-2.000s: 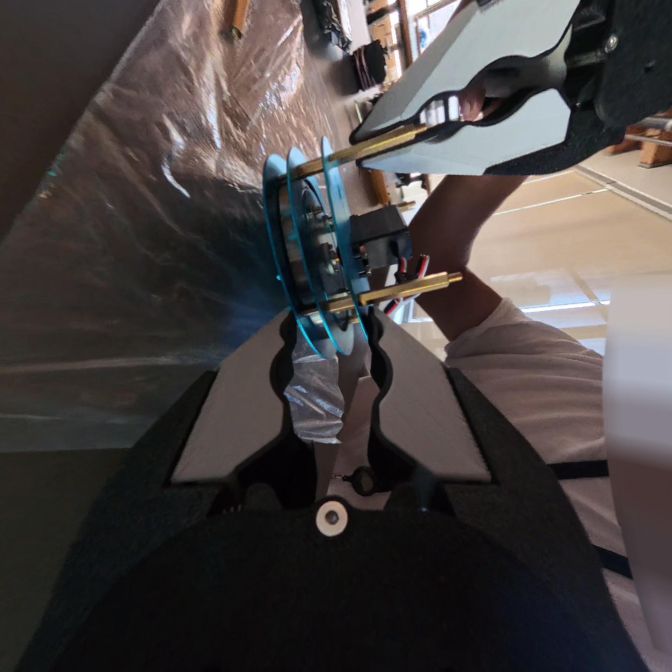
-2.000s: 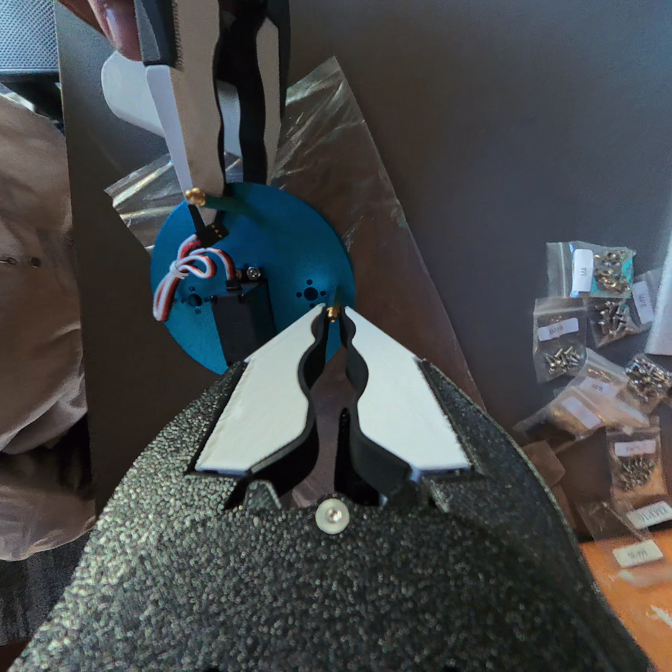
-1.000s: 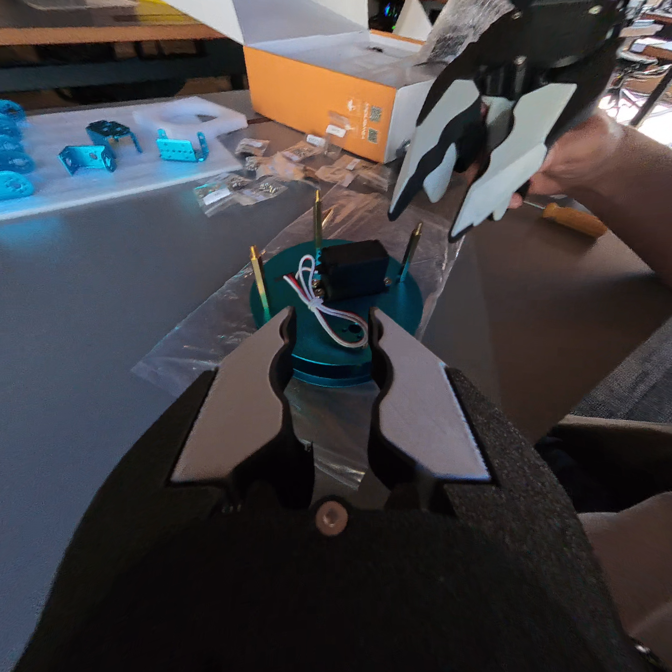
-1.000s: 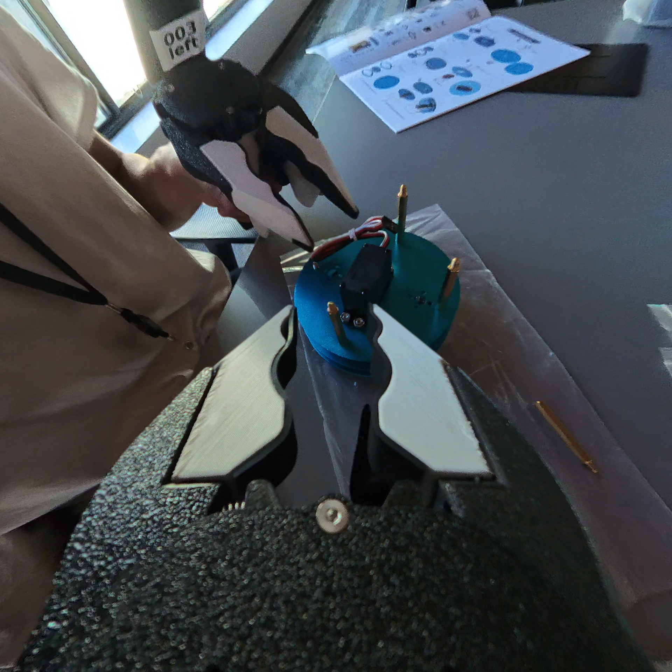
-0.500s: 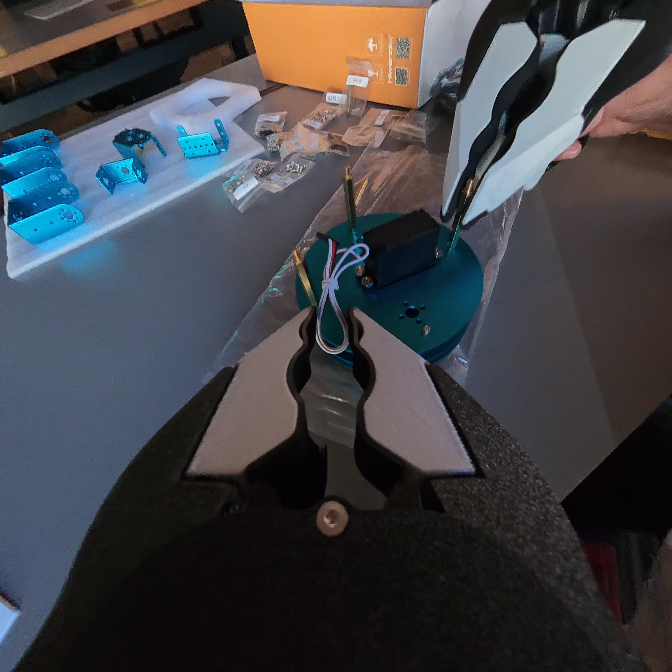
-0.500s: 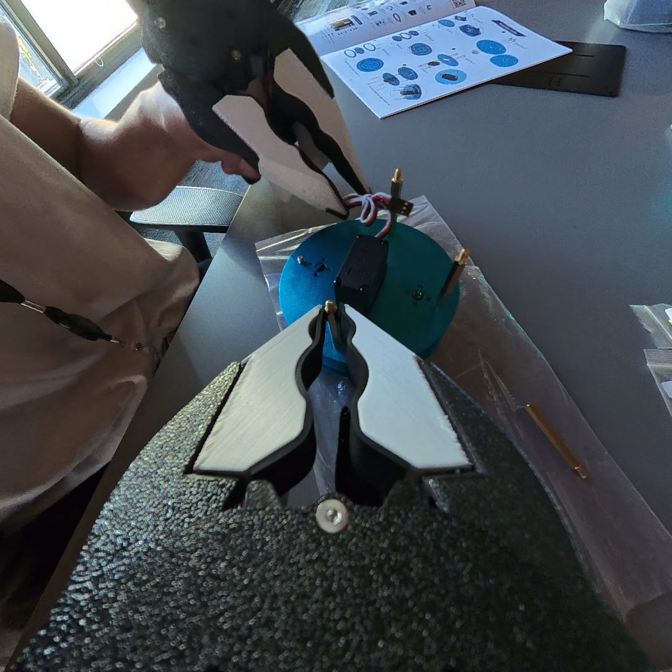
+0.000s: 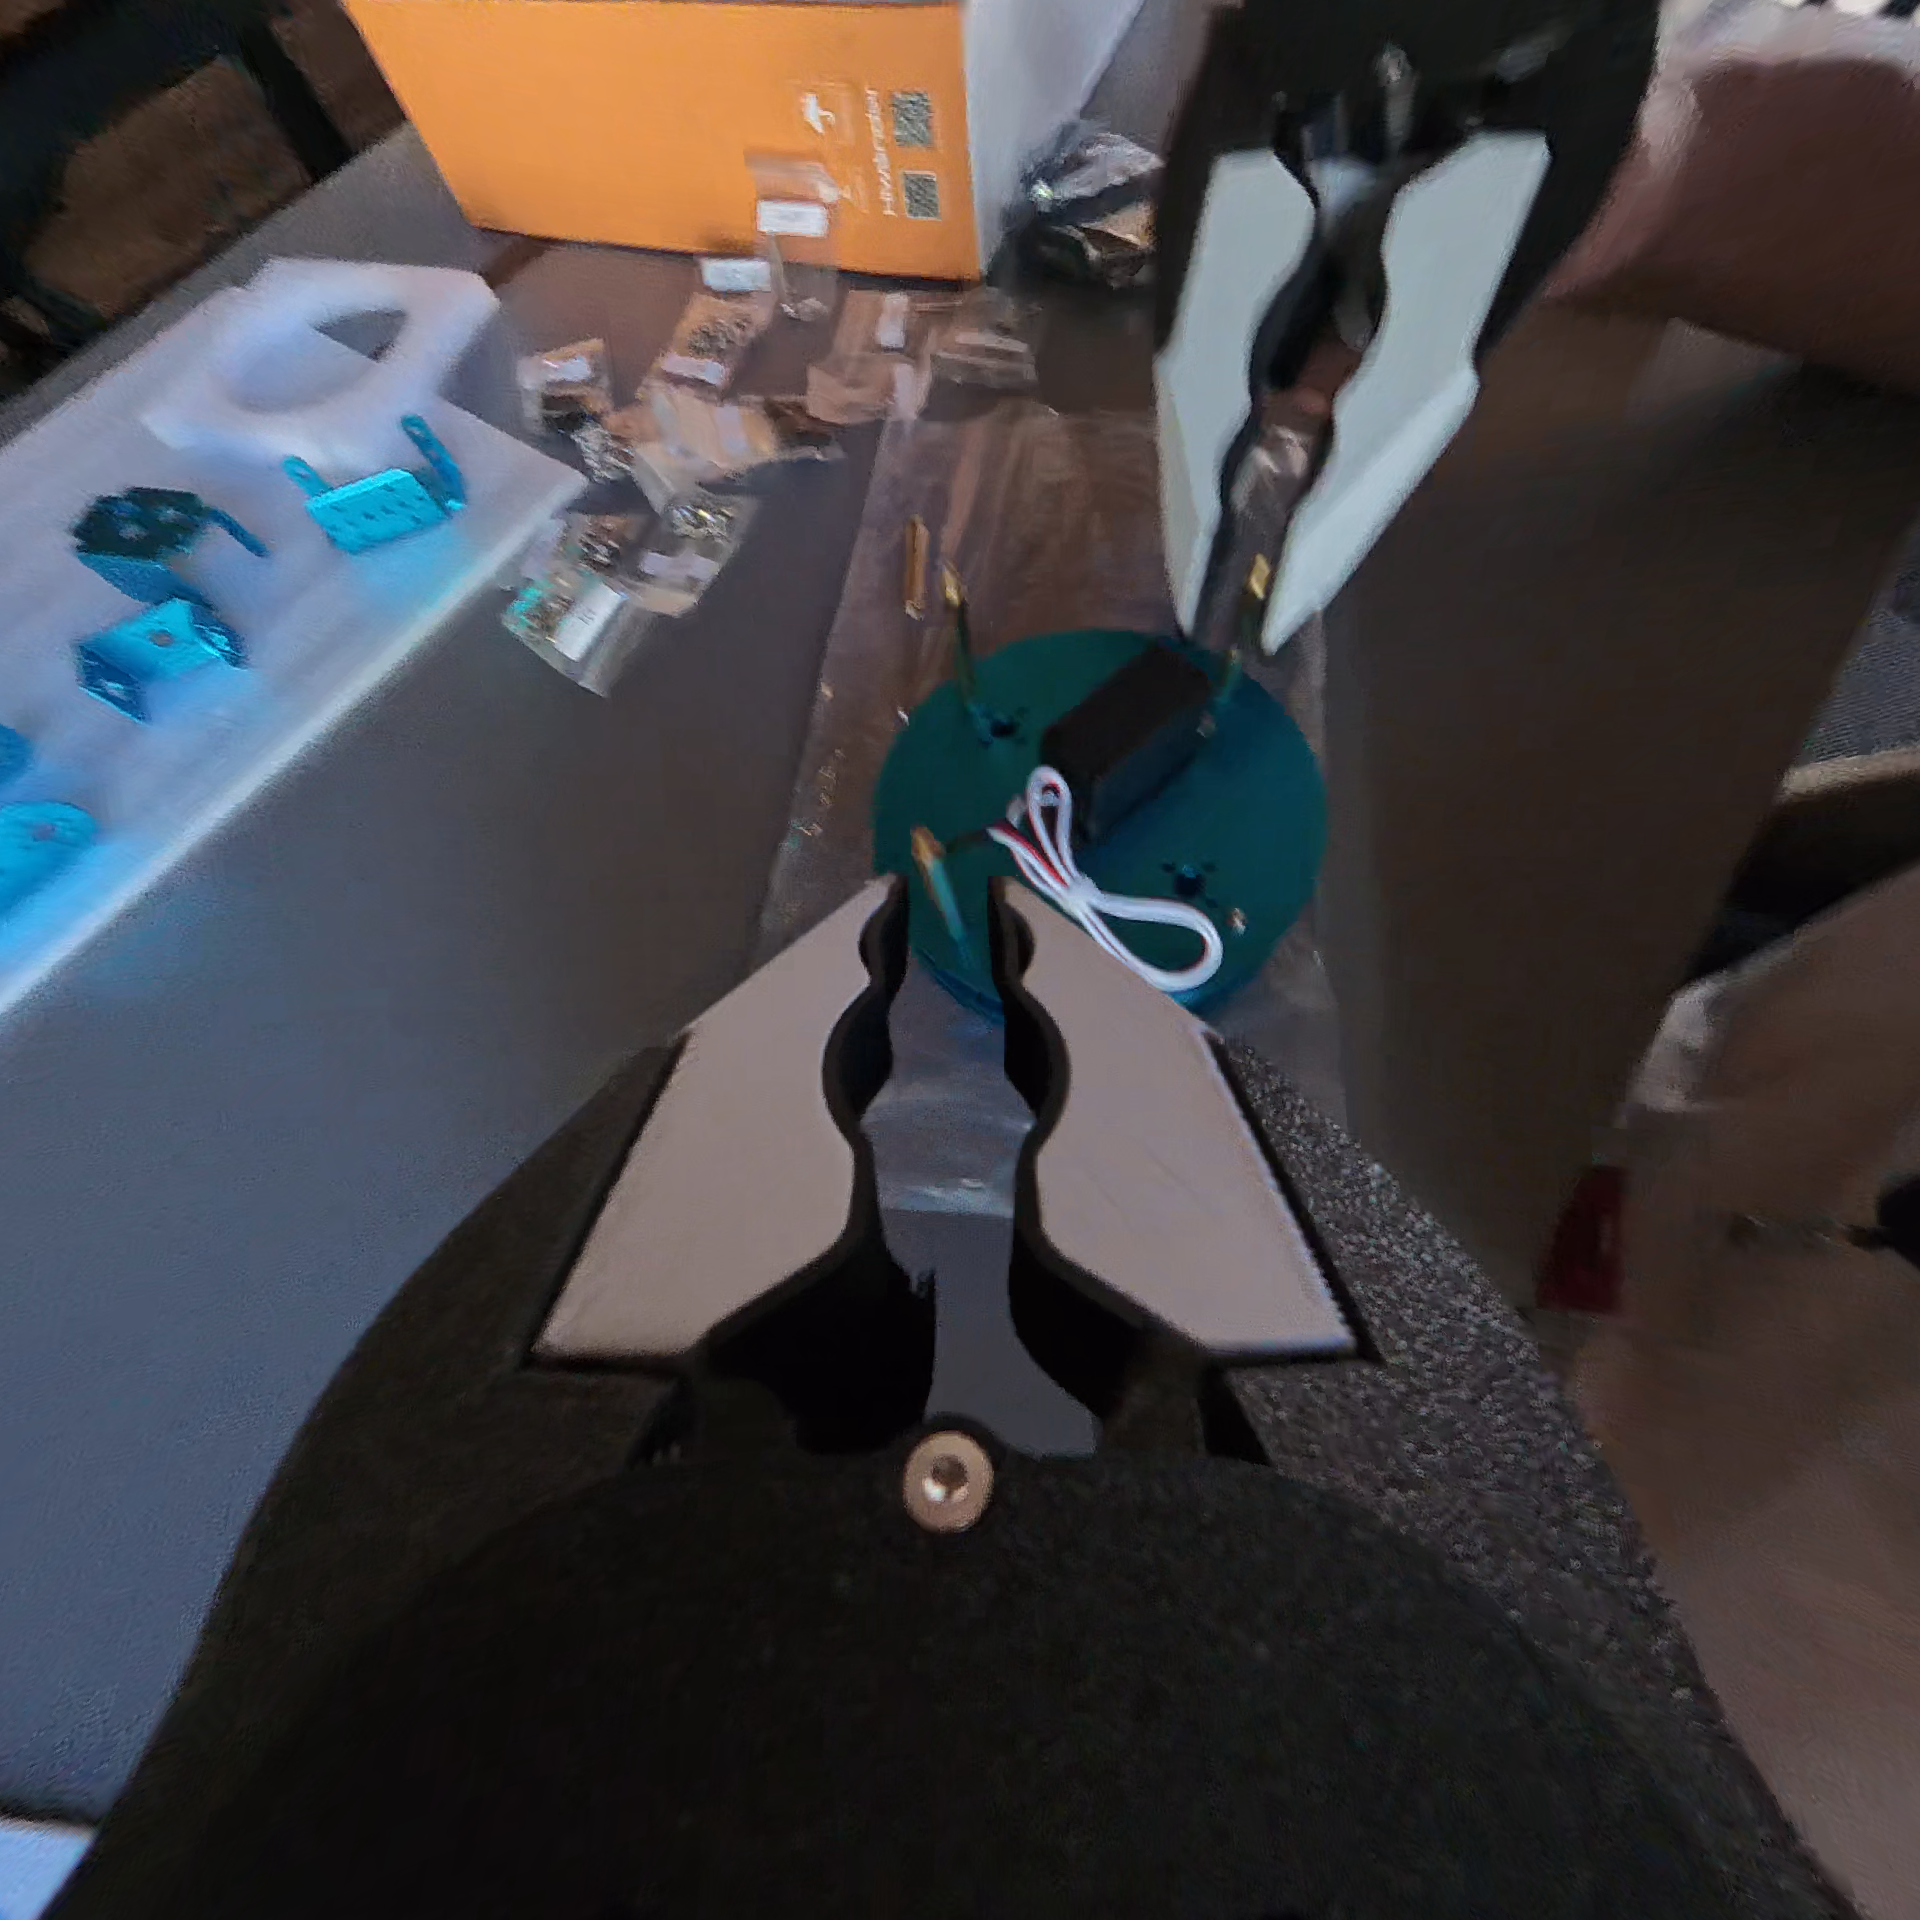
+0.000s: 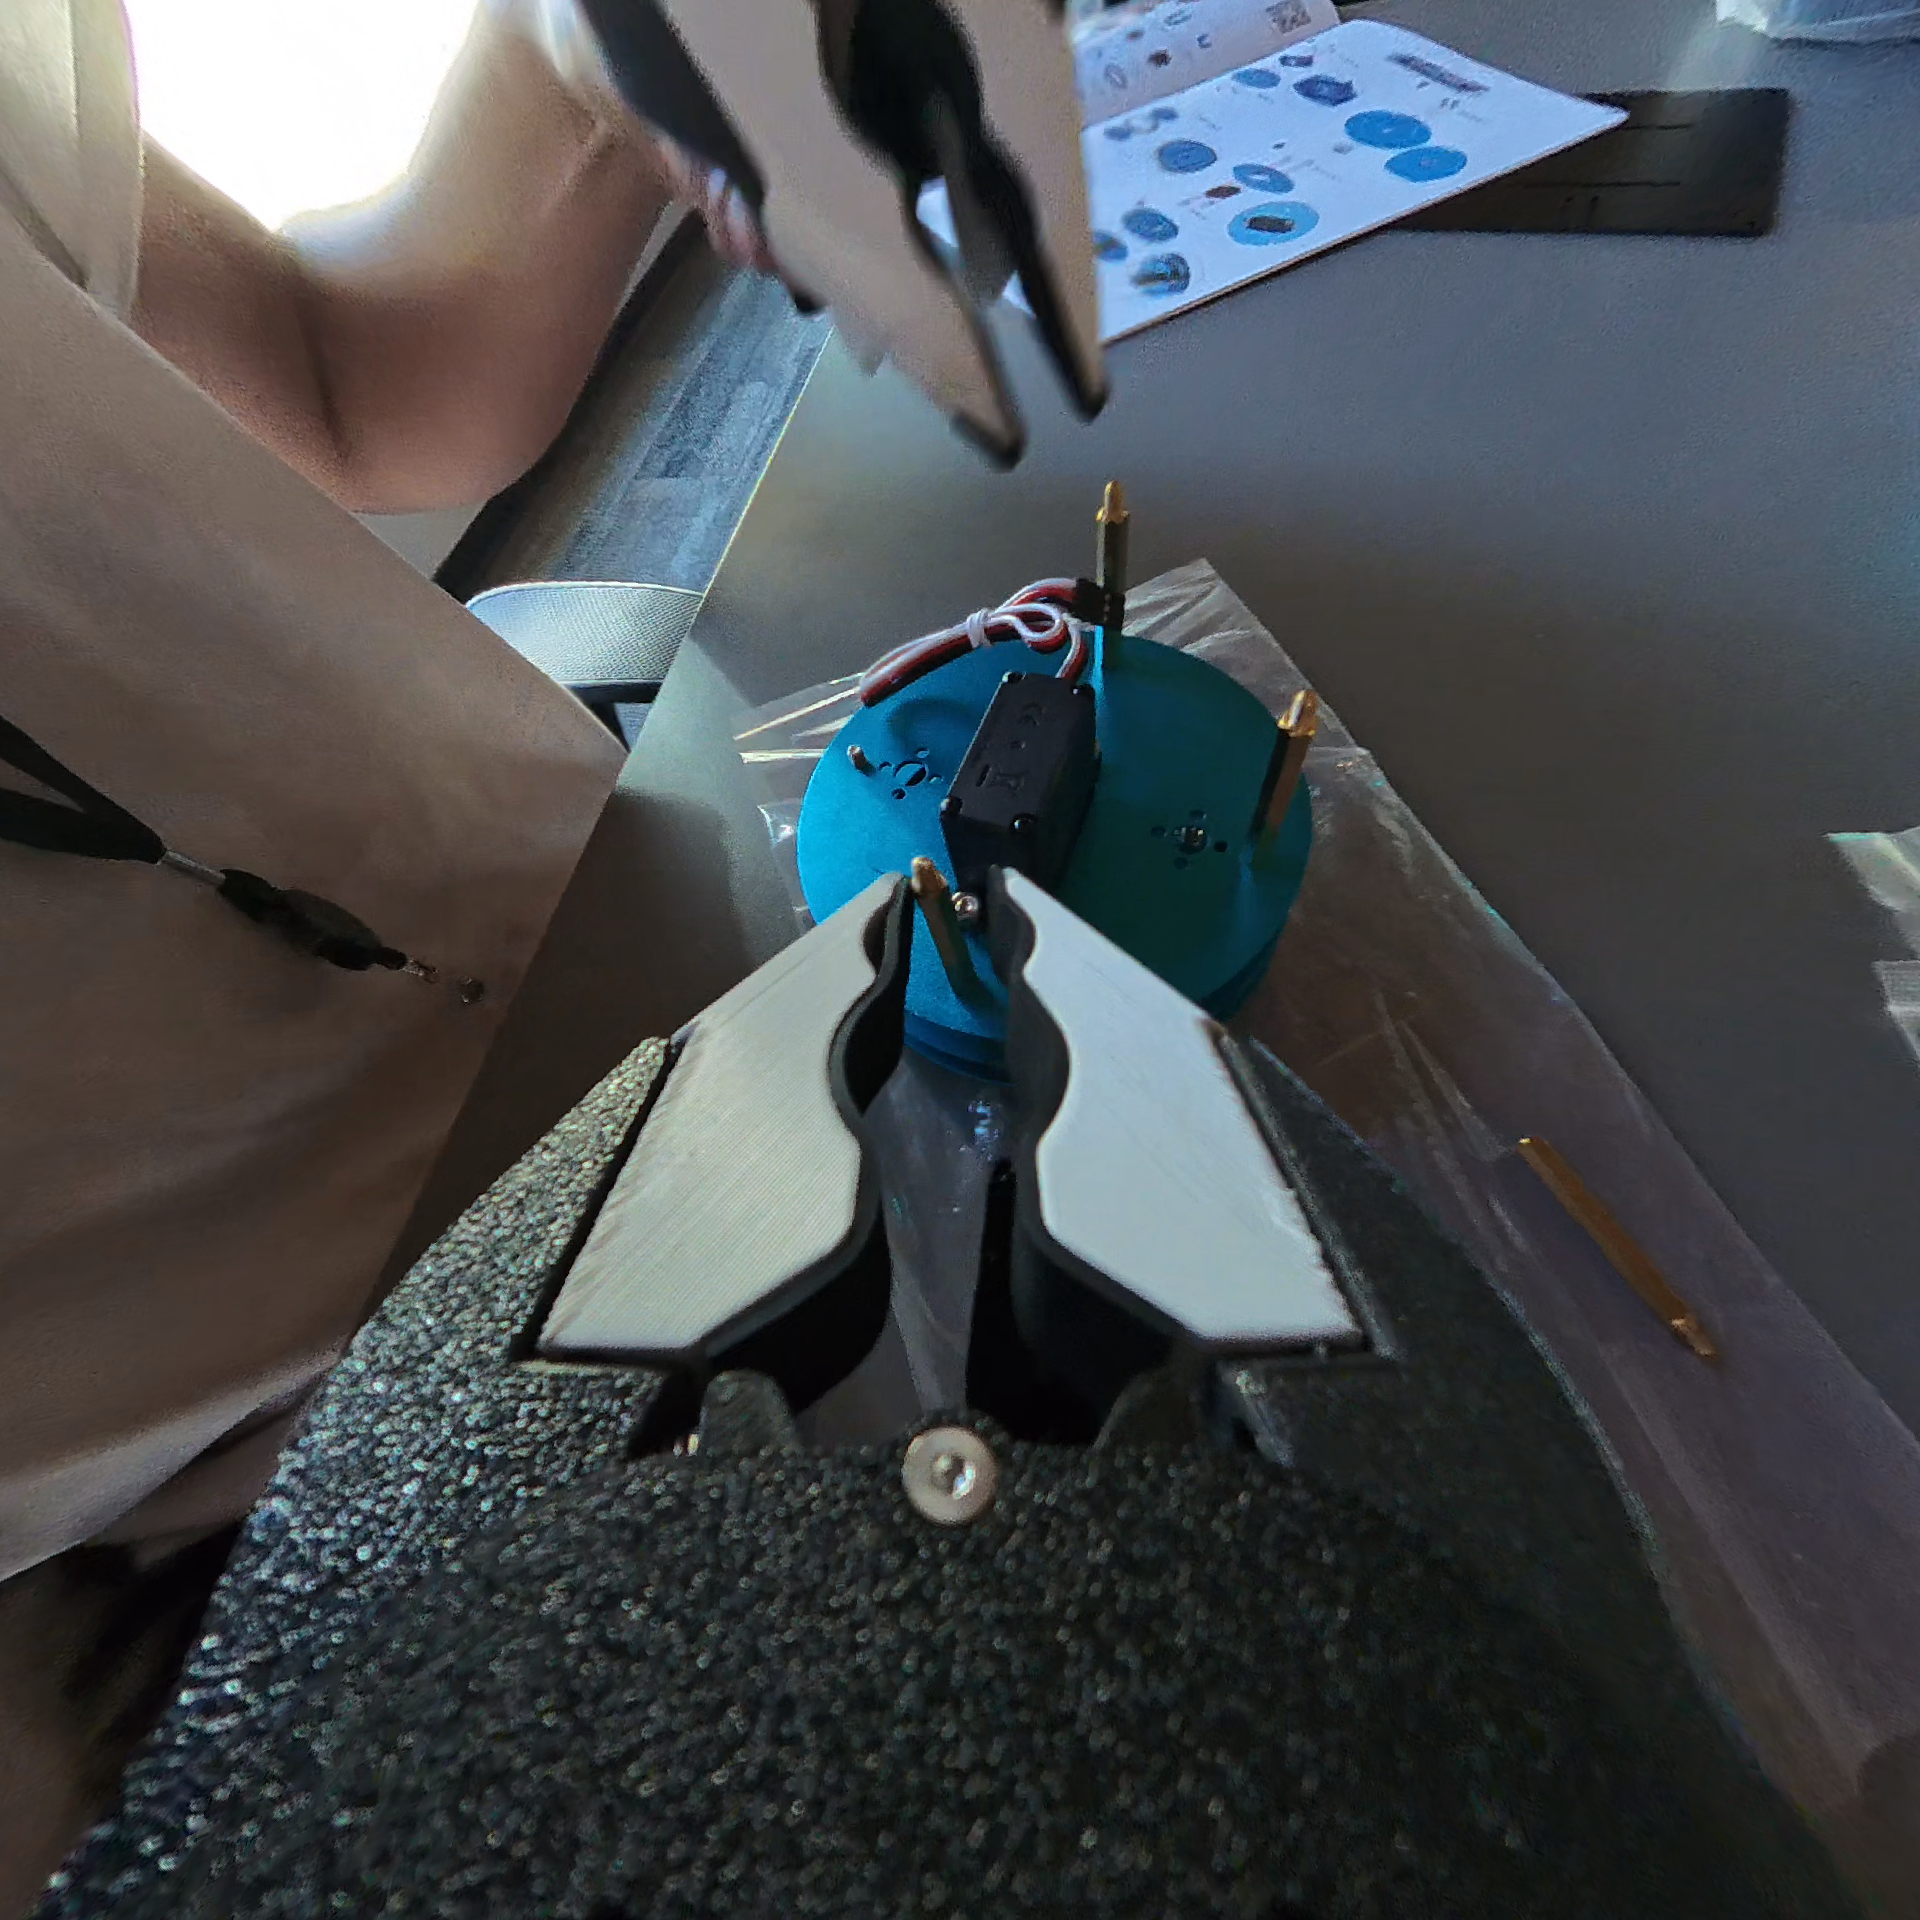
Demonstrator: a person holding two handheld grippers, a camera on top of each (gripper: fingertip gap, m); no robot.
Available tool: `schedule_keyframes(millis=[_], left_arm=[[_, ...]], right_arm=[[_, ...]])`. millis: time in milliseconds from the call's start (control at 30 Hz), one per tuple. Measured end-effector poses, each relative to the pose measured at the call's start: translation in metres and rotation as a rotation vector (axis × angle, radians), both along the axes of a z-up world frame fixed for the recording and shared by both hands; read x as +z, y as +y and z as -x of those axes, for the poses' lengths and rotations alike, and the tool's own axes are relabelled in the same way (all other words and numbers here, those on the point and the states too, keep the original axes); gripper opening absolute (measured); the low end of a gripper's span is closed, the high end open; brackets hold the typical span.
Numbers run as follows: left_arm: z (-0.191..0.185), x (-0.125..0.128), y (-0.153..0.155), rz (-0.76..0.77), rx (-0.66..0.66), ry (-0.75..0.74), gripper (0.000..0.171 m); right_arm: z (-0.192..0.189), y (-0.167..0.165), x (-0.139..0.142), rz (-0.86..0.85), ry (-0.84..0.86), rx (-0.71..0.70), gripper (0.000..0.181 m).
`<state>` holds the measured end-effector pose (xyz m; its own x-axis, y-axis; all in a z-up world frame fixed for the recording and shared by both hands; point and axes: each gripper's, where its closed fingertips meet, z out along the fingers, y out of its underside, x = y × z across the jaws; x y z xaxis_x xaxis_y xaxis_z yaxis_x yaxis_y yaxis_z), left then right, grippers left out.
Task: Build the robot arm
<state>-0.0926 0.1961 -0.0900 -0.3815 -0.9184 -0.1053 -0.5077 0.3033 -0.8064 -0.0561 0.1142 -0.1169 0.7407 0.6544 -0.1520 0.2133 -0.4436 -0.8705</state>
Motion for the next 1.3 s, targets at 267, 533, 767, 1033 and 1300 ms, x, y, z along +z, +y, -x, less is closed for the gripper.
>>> schedule_keyframes(millis=[267, 533, 767, 1033, 1300], left_arm=[[0.027, -0.031, -0.025, 0.182, 0.066, -0.084, 0.027], [0.02, 0.001, 0.008, 0.435, 0.16, -0.261, 0.027], [0.02, 0.001, 0.021, 0.403, 0.174, -0.276, 0.027], [0.015, 0.015, 0.002, 0.303, 0.141, -0.313, 0.027], [-0.007, 0.056, -0.033, 0.725, -0.106, -0.134, 0.028]], right_arm=[[-0.101, 0.003, 0.04, -0.141, -0.033, -0.332, 0.018], [-0.126, 0.026, -0.047, 0.183, -0.251, -0.289, 0.026], [-0.128, 0.041, -0.069, 0.357, -0.395, -0.051, 0.018], [-0.122, 0.045, -0.048, 0.302, -0.594, -0.044, 0.005], [0.007, 0.042, 0.067, -0.525, -1.244, 0.091, 0.004]])
